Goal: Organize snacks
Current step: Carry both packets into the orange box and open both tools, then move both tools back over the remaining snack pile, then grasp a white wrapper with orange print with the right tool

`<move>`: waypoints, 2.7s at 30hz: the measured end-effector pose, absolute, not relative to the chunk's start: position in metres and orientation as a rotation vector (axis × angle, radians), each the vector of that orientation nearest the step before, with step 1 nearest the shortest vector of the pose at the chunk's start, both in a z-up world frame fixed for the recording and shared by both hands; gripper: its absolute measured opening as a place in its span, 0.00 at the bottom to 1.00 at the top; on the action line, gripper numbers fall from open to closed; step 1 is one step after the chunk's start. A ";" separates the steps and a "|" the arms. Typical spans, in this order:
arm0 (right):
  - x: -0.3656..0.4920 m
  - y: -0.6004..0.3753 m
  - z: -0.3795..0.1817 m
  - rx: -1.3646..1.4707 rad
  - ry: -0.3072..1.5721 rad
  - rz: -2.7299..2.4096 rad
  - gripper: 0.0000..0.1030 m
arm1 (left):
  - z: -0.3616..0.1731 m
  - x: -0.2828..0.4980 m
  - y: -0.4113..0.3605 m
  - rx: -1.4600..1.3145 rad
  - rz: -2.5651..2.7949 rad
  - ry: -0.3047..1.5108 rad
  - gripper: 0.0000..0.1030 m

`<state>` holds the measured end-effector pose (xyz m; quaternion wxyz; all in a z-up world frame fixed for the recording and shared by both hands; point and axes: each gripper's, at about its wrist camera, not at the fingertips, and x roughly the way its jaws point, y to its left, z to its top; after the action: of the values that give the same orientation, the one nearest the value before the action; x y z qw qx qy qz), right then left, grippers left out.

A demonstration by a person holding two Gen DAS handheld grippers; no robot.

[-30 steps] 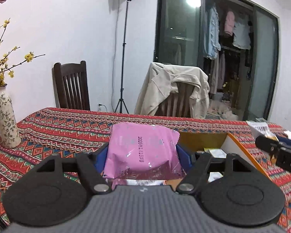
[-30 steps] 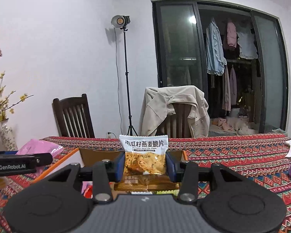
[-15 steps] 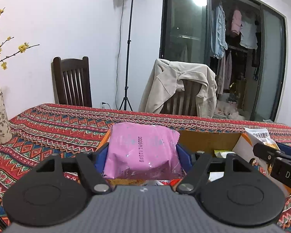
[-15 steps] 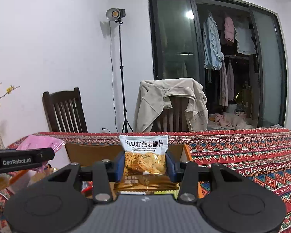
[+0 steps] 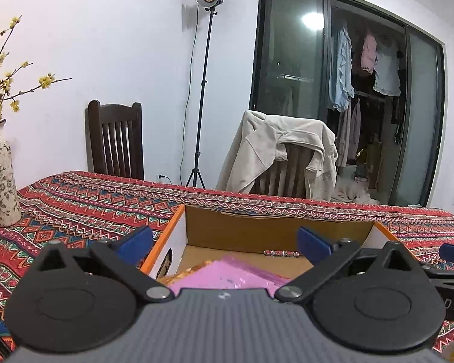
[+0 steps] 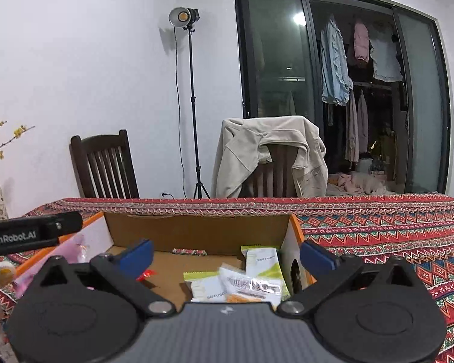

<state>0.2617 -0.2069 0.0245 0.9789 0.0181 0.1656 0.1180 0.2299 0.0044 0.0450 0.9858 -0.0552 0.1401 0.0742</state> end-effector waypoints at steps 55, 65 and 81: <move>0.100 -0.219 0.002 -0.016 0.452 0.311 1.00 | 0.017 0.077 0.027 -0.077 0.035 0.354 1.00; 0.098 -0.223 -0.007 -0.012 0.479 0.284 1.00 | 0.002 0.081 0.034 -0.105 0.056 0.378 1.00; 0.154 -0.208 -0.008 -0.078 0.620 0.295 1.00 | -0.001 0.085 0.042 -0.159 0.058 0.404 1.00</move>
<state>0.1542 -0.2083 -0.0083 0.9409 -0.0382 0.3039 0.1448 0.0849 0.0424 -0.0014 0.9761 -0.0787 0.2004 0.0288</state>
